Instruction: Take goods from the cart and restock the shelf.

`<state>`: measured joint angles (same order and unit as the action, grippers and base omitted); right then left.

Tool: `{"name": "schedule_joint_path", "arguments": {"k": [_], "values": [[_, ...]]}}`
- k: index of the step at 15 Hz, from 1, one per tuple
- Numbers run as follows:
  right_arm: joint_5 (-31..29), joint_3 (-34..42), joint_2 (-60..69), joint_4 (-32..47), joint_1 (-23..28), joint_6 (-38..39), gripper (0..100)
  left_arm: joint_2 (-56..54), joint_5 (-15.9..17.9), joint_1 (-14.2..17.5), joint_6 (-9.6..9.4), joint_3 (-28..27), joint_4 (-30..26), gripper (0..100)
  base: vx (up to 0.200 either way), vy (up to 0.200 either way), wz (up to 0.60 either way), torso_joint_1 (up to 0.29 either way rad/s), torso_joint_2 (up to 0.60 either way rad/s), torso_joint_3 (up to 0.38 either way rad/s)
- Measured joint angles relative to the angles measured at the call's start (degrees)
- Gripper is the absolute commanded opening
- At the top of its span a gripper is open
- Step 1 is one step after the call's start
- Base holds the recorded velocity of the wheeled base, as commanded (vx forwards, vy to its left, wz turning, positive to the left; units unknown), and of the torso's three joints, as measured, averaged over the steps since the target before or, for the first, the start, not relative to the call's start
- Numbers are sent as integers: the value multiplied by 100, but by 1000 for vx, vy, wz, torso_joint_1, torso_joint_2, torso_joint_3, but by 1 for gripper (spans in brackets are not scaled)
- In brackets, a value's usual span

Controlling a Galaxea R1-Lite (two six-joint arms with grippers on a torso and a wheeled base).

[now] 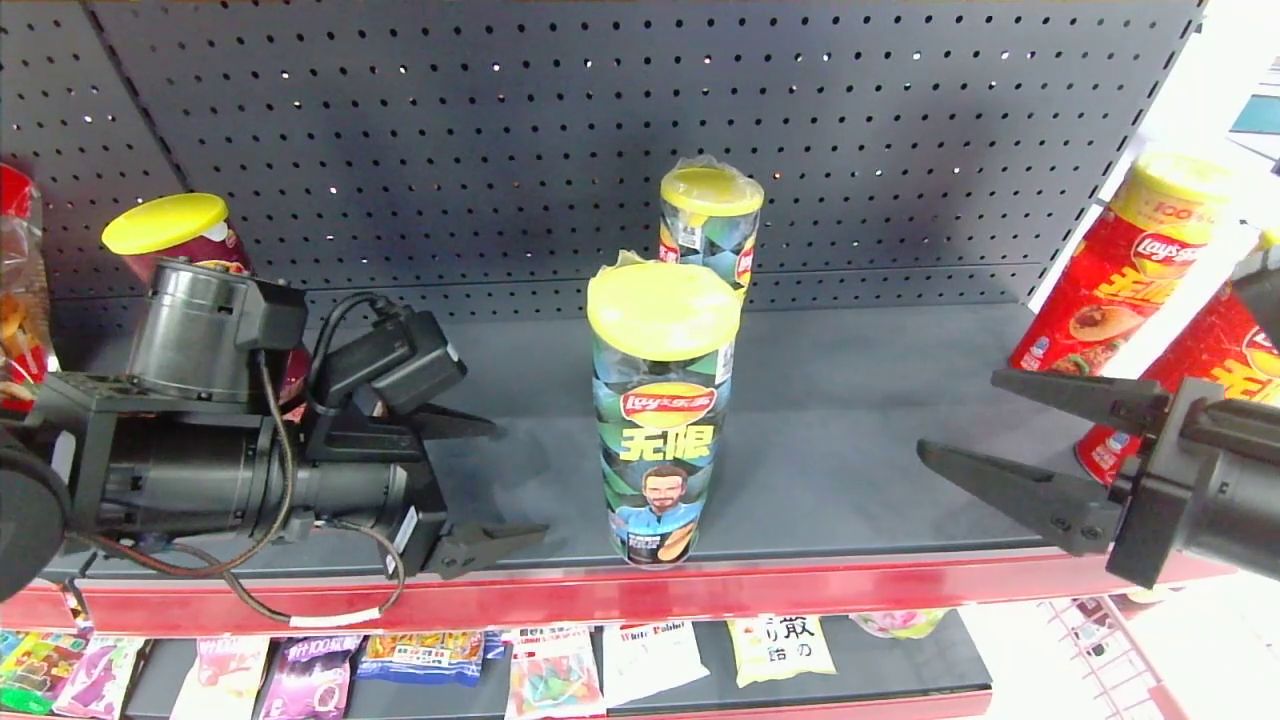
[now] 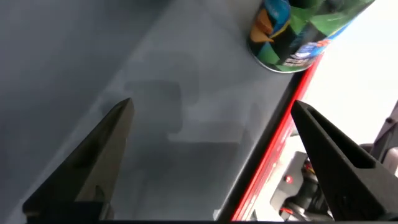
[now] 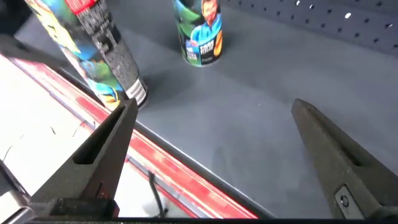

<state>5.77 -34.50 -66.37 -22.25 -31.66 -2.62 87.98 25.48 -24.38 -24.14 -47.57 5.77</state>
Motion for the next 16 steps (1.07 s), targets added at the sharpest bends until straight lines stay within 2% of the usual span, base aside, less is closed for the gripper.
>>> {"name": "schedule_joint_path", "arguments": {"k": [4, 16], "values": [[-30, -155, 38, 2, 10, 0, 100, 262, -101, -168, -117, -61, 6, 100, 0, 0, 0, 0, 0, 0], [-88, -339, -61, -2, 13, 9, 100, 767, -173, -439, -118, -500, 11, 100, 0, 0, 0, 0, 0, 0]]}}
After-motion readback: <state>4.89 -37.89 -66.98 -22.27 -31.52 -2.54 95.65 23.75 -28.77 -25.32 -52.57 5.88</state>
